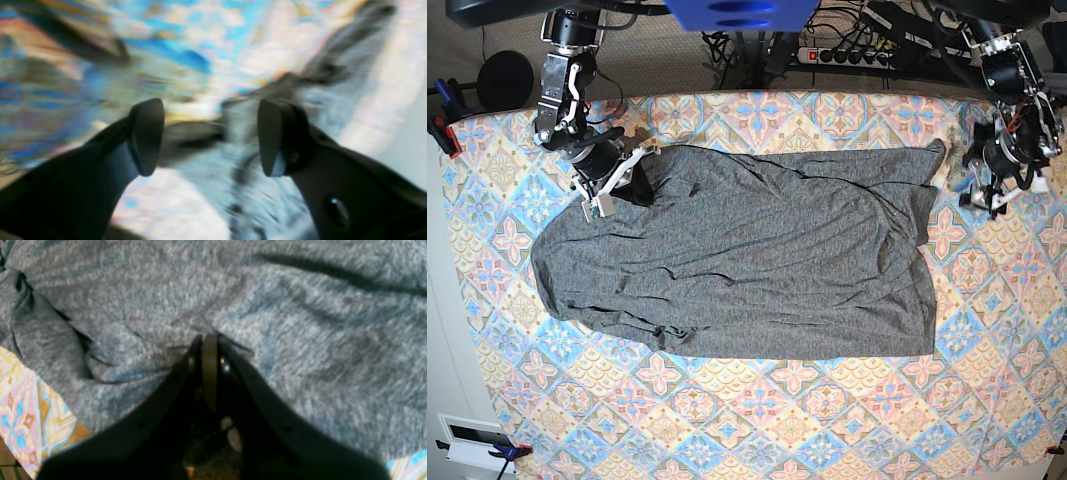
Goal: Layout the t-shirt on the table in an organized manner, then fold the t-shirt properly
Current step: 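Lower the left gripper onto the shirt's collar corner and grasp it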
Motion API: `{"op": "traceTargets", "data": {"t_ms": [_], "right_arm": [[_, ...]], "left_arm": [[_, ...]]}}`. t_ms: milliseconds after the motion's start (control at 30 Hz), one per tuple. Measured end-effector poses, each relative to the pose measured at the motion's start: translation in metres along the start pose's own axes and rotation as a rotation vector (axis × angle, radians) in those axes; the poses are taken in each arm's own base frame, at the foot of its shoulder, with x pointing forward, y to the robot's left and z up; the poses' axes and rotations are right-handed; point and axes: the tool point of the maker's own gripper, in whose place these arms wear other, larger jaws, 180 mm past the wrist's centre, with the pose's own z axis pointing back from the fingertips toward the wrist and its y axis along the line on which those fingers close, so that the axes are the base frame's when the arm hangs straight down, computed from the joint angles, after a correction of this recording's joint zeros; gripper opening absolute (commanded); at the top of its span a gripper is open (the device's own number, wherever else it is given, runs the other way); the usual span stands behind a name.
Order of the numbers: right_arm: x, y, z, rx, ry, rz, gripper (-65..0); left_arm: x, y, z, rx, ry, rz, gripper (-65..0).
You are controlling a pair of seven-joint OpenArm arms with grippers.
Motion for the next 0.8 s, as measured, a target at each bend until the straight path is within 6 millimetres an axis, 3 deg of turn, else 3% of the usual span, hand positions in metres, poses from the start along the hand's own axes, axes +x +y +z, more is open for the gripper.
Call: {"op": "traceTargets", "data": {"t_ms": [100, 233, 467, 633, 800], "right_arm": [[0.000, 0.000, 0.000, 0.001, 0.000, 0.001, -65.0], [0.000, 0.000, 0.000, 0.001, -0.001, 0.001, -65.0], [0.000, 0.000, 0.000, 0.001, -0.001, 0.001, -65.0], [0.000, 0.000, 0.000, 0.001, -0.001, 0.001, -65.0], [0.000, 0.000, 0.000, 0.001, 0.000, 0.002, -65.0]], "left_arm": [[-0.002, -0.014, -0.001, -0.035, 0.012, 0.001, -22.4], [0.002, -0.016, -0.010, 0.006, -0.023, -0.048, -22.5], [-0.008, -0.001, -0.025, 0.156, -0.095, -0.212, -25.9], [-0.021, -0.002, -0.033, 0.179, -0.089, -0.292, -27.2], [-0.012, 0.003, -0.035, 0.248, -0.193, -0.409, -27.4]]}}
